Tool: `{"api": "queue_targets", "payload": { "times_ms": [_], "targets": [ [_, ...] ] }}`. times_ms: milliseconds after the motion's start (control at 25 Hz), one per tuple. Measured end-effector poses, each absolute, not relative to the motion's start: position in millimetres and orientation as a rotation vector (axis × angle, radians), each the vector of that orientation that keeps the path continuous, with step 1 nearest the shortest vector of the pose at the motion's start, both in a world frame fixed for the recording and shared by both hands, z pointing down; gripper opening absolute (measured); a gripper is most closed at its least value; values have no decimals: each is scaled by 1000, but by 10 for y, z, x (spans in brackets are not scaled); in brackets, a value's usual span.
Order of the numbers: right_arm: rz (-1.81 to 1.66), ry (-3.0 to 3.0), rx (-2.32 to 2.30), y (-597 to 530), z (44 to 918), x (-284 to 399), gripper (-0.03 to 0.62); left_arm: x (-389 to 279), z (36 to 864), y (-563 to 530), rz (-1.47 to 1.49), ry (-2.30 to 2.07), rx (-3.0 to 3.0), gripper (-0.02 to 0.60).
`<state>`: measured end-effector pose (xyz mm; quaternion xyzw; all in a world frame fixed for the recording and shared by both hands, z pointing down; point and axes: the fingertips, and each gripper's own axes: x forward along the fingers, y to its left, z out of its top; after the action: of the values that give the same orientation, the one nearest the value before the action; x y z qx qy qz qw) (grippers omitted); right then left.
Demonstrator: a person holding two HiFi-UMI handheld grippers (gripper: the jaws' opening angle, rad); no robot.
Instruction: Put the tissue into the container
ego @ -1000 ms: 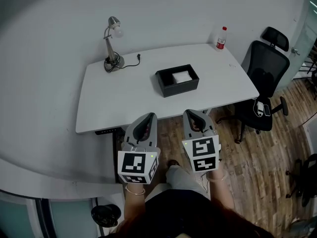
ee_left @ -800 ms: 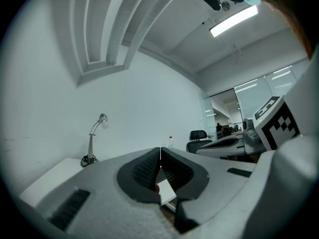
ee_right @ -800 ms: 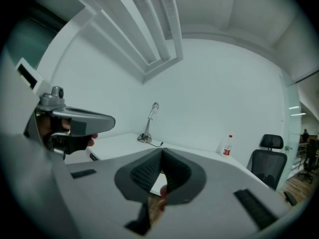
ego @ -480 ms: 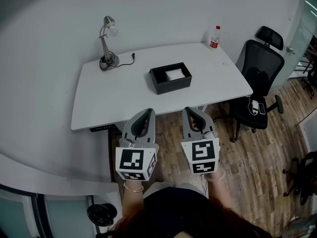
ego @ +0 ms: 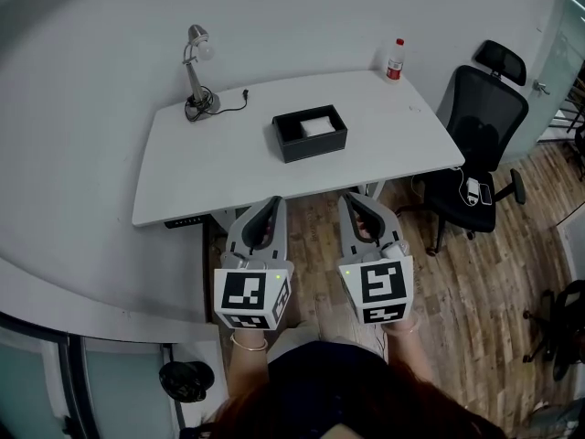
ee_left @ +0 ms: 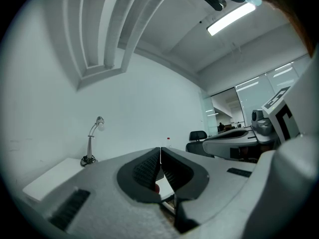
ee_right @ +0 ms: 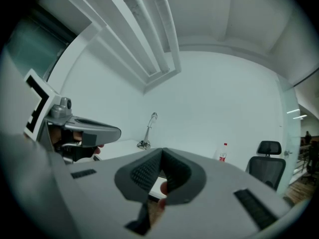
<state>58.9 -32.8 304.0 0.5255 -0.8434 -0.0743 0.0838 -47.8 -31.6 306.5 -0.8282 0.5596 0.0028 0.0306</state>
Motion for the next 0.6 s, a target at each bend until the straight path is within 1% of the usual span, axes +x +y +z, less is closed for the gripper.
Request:
{"api": "queue_targets", "payload": {
  "times_ms": [600],
  "targets": [
    [-218,-2548,1480,136,3075,910,20,-103,3093,201,-56,1783,-2513,28]
  ]
}}
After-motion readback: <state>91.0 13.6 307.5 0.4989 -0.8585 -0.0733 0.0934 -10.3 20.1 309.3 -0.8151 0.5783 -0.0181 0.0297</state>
